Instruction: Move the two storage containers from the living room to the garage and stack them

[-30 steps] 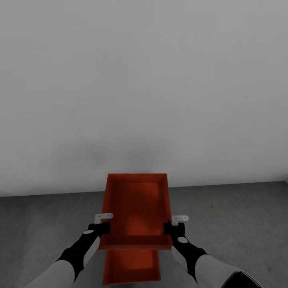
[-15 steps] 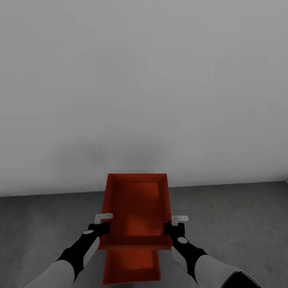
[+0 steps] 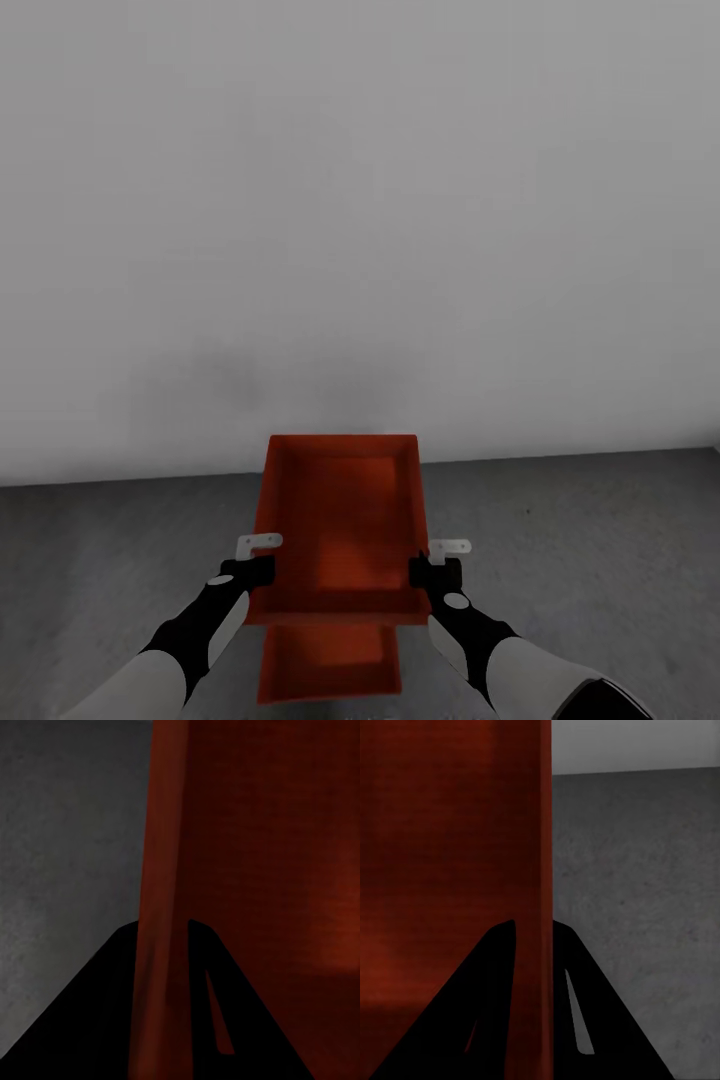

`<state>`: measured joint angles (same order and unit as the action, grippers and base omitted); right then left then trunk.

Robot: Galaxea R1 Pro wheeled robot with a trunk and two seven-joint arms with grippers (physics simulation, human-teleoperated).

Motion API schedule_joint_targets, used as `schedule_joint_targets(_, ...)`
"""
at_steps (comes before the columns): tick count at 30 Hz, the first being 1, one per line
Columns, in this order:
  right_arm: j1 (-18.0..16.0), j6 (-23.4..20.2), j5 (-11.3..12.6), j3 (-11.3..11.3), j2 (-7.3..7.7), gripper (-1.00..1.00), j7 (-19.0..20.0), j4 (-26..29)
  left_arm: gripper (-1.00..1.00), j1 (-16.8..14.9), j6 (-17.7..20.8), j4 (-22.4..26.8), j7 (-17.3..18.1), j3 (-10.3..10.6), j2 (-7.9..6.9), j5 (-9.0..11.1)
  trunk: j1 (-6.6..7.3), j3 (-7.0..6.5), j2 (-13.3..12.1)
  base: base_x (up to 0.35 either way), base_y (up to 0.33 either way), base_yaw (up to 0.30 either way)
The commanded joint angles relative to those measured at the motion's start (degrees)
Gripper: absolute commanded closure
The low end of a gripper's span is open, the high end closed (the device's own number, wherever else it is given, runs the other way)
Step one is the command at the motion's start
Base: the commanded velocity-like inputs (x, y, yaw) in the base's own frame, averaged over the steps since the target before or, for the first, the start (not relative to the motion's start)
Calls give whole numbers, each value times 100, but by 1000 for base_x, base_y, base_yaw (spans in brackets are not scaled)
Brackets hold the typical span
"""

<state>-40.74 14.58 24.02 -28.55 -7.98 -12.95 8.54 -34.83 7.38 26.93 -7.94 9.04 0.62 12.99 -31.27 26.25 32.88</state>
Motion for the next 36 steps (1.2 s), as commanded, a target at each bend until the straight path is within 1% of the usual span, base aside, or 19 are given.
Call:
schedule_joint_targets(1,-4,37,137,122,1,100,-11,-344,100,-6,-8,34,-76,-7,-9,-7,-1,16,8,0,0,0)
schedule_joint_targets(12,-4,44,138,122,6,100,-6,-344,100,-6,-8,41,-76,-7,-68,-7,-1,116,8,0,0,0)
schedule_joint_targets(36,-4,37,134,122,7,100,-6,-344,100,-6,-8,50,-76,-7,-70,-7,-1,336,8,0,0,0)
